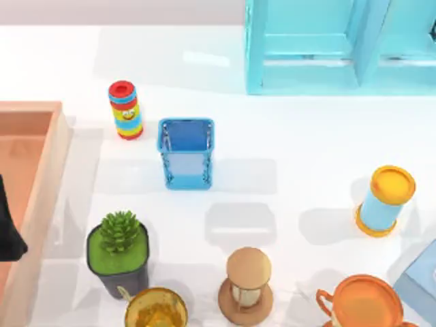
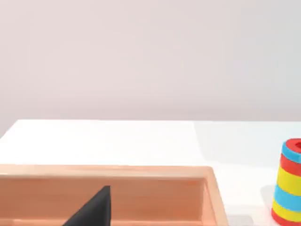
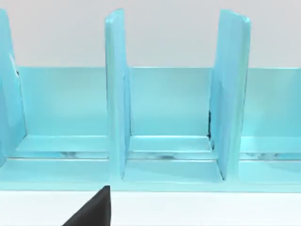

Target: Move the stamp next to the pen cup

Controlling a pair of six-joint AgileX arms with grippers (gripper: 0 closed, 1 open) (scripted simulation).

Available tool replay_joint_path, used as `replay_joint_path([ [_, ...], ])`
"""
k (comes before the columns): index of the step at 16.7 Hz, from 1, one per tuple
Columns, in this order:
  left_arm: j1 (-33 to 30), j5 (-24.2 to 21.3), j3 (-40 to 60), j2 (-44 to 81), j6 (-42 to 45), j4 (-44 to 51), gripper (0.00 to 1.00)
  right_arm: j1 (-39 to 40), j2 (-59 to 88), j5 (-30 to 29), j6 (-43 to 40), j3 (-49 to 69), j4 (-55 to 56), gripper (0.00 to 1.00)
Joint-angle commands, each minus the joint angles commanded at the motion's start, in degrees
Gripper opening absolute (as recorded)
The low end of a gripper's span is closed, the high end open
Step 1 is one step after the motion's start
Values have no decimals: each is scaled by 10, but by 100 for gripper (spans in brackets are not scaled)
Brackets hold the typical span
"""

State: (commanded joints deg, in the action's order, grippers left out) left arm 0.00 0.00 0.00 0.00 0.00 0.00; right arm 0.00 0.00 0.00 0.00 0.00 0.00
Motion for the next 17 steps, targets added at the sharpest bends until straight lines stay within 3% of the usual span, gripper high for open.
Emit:
replay_joint_path([
  [7,0,0,0,0,0,0,100,-14,51,0,-15,96,-39,100],
  [17,0,0,0,0,0,0,100,-94,434,-8,-88,558,-324,100],
])
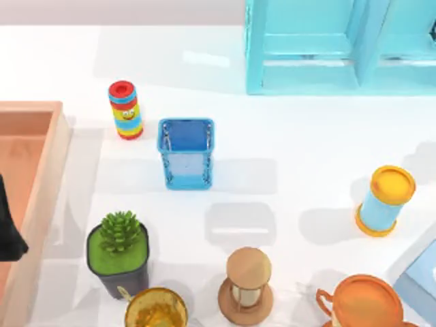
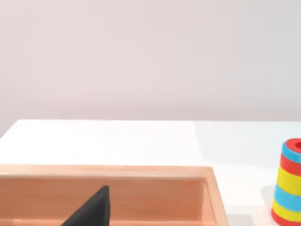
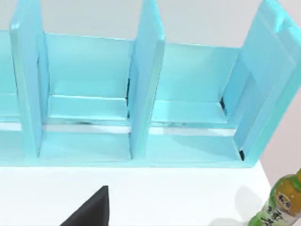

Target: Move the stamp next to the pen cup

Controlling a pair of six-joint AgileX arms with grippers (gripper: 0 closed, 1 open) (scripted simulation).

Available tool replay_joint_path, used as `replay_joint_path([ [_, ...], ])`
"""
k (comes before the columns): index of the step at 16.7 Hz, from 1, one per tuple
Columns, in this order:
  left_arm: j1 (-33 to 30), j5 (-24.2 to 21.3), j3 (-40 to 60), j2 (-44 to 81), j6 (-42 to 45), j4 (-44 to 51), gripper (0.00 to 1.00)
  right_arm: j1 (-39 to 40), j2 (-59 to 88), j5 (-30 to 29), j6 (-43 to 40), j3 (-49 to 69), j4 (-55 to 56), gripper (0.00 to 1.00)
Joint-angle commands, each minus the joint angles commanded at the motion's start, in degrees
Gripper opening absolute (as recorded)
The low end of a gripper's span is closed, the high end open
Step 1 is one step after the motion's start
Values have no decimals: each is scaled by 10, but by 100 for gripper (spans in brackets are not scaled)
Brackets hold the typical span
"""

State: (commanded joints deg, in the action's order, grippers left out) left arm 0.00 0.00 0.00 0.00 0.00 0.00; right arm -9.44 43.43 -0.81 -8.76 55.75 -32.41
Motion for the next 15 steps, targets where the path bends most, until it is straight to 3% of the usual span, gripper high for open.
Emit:
replay_joint_path([
  [6,0,0,0,0,0,0,100,-38,307,-2,-40,238,-219,100],
  [15,0,0,0,0,0,0,100,-65,606,5,-64,355,-413,100],
])
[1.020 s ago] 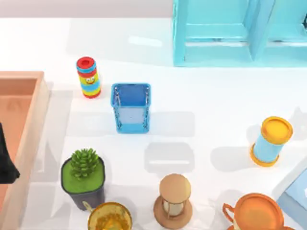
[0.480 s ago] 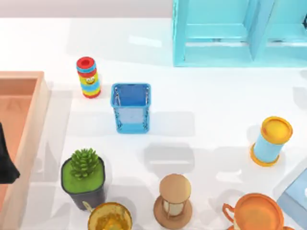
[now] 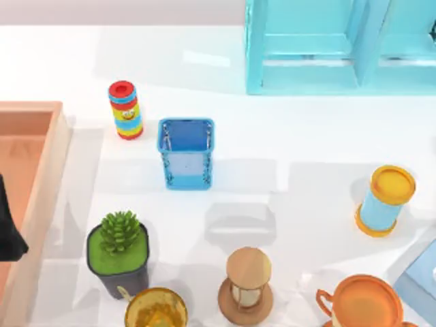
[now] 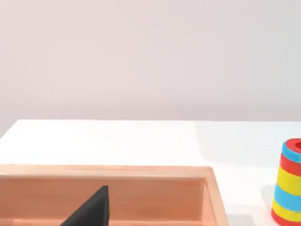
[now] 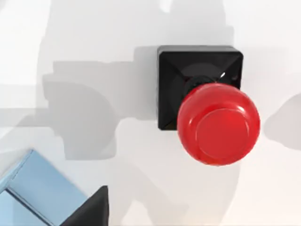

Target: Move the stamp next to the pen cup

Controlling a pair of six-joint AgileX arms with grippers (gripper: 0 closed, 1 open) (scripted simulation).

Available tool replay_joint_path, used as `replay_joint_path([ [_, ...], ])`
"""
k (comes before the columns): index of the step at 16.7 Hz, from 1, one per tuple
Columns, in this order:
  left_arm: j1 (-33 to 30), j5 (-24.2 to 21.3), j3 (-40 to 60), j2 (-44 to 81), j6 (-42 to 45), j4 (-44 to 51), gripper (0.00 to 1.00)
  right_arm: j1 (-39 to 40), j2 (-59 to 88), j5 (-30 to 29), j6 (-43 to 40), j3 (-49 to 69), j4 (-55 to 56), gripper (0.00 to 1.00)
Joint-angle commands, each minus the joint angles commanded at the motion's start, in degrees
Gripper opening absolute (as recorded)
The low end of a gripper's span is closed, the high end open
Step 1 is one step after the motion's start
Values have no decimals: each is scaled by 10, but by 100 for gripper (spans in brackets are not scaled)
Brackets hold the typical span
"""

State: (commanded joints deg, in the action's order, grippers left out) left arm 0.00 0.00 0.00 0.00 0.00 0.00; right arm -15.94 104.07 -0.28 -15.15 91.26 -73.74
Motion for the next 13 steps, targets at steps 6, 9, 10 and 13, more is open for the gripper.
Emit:
replay_joint_path([
  [6,0,0,0,0,0,0,100,-2,34,2,-1,18,-19,100],
  [9,0,0,0,0,0,0,100,1,33,2,-1,14,-16,100],
  [10,0,0,0,0,0,0,100,0,34,2,0,7,-8,100],
  [13,0,0,0,0,0,0,100,0,45,2,1,-41,50,100],
])
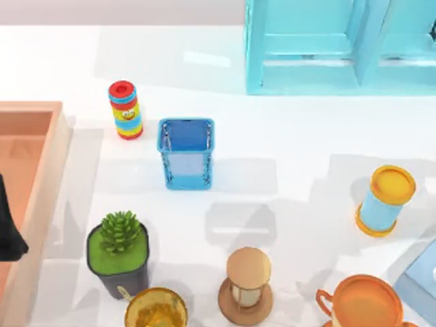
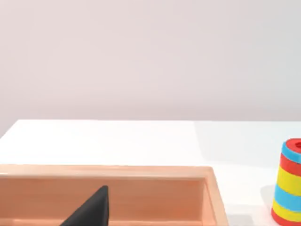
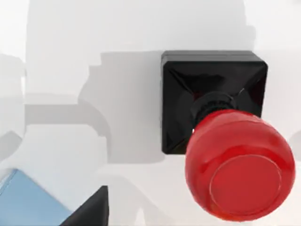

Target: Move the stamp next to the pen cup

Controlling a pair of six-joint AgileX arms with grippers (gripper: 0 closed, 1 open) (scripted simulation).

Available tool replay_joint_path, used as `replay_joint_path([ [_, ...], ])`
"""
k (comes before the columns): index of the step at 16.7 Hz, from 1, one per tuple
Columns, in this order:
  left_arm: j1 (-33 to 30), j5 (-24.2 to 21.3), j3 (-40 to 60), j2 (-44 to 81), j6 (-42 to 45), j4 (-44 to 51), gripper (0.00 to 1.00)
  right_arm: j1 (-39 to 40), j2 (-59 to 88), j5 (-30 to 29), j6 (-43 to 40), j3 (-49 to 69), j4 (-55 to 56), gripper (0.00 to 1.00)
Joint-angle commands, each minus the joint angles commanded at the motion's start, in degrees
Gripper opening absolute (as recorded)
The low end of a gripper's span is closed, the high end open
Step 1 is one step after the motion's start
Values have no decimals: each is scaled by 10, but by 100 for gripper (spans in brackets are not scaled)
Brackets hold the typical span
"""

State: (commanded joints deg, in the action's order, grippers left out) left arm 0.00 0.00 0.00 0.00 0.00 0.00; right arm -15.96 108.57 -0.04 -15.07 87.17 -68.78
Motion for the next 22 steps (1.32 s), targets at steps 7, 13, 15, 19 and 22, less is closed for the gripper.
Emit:
replay_joint_path([
  [7,0,0,0,0,0,0,100,0,32,0,0,-114,148,100],
  [13,0,0,0,0,0,0,100,0,32,0,0,-114,148,77],
  [15,0,0,0,0,0,0,100,0,32,0,0,-114,148,62],
  [19,0,0,0,0,0,0,100,0,32,0,0,-114,148,32],
  [22,0,0,0,0,0,0,100,0,32,0,0,-114,148,10],
])
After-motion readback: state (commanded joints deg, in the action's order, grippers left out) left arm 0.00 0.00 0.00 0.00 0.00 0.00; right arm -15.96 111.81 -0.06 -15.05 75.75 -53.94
